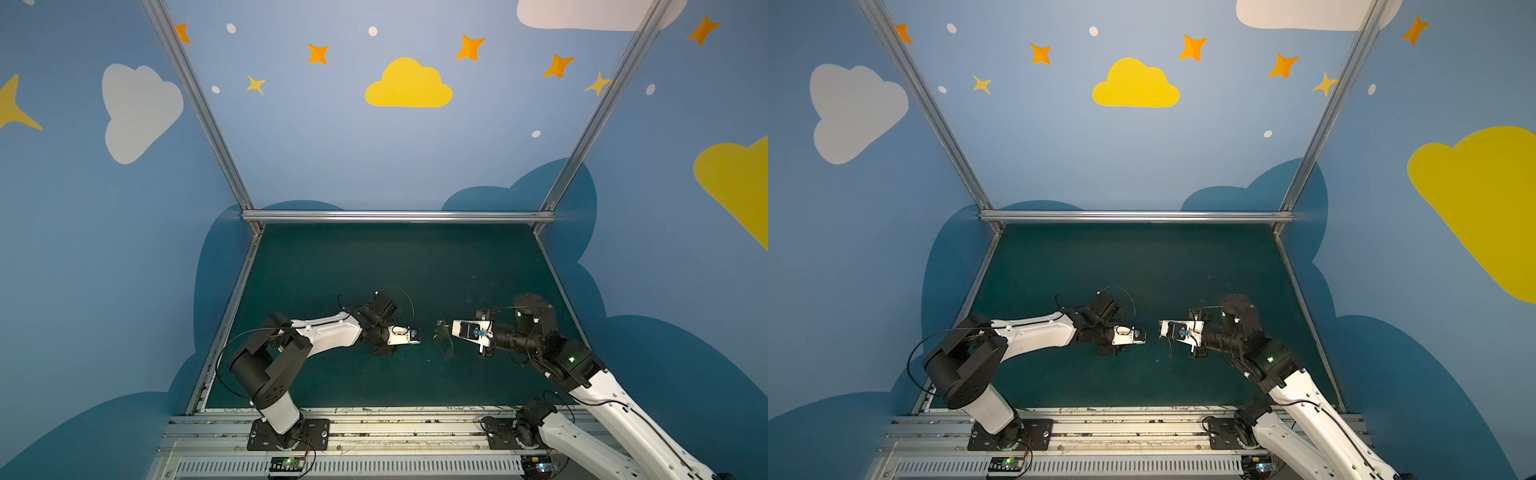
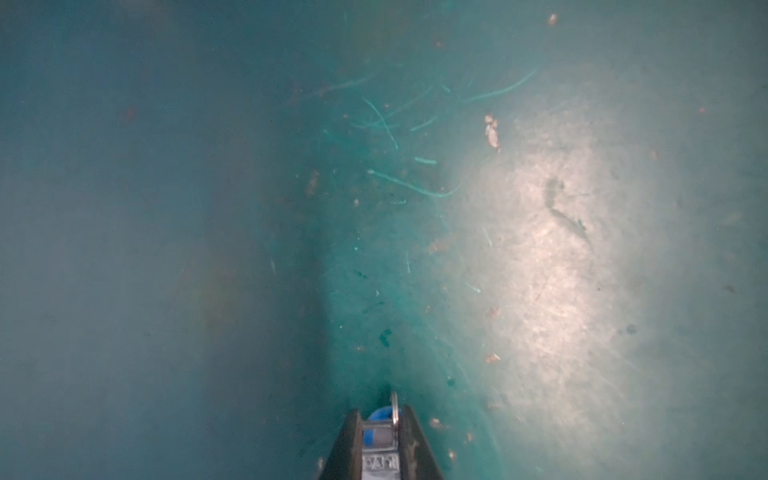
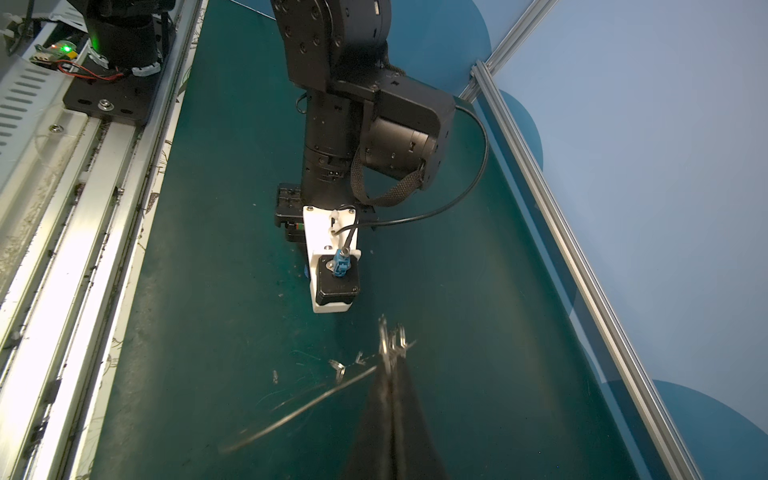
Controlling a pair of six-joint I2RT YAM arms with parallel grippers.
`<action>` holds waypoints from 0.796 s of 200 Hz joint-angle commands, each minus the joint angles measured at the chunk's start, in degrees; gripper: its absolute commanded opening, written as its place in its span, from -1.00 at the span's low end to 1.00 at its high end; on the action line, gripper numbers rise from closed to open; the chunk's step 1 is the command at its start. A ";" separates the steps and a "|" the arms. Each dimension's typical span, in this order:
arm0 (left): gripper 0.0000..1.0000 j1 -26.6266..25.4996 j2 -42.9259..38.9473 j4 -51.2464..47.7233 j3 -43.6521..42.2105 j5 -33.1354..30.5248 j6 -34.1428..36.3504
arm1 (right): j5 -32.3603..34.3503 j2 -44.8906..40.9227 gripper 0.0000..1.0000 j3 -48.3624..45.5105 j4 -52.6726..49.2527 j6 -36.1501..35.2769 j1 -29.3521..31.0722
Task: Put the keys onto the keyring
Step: 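Close the left gripper on the blue-tagged key's ring, then lift the key with the left gripper and carry it toward the held plate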
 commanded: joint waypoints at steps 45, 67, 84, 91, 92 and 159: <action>-0.75 0.07 0.72 -2.83 1.09 2.01 -0.32 | -1.34 -0.12 -1.00 -1.00 2.14 0.75 -0.54; -0.71 0.13 0.95 -3.51 1.42 2.13 -0.18 | -1.51 0.03 -1.00 -1.09 2.37 0.79 -0.64; -0.69 0.23 1.41 -4.53 2.16 1.99 0.00 | -1.64 0.02 -1.00 -1.18 2.56 0.82 -0.73; -0.69 0.12 1.65 -5.00 2.53 1.95 -0.05 | -1.65 0.02 -1.00 -1.17 2.56 0.83 -0.73; -0.69 0.12 1.67 -5.06 2.56 1.99 0.00 | -1.60 0.02 -1.00 -1.17 2.56 0.85 -0.73; -0.73 0.03 2.55 -6.20 3.11 0.57 0.65 | -1.54 -0.18 -1.00 -1.52 2.75 0.82 -0.76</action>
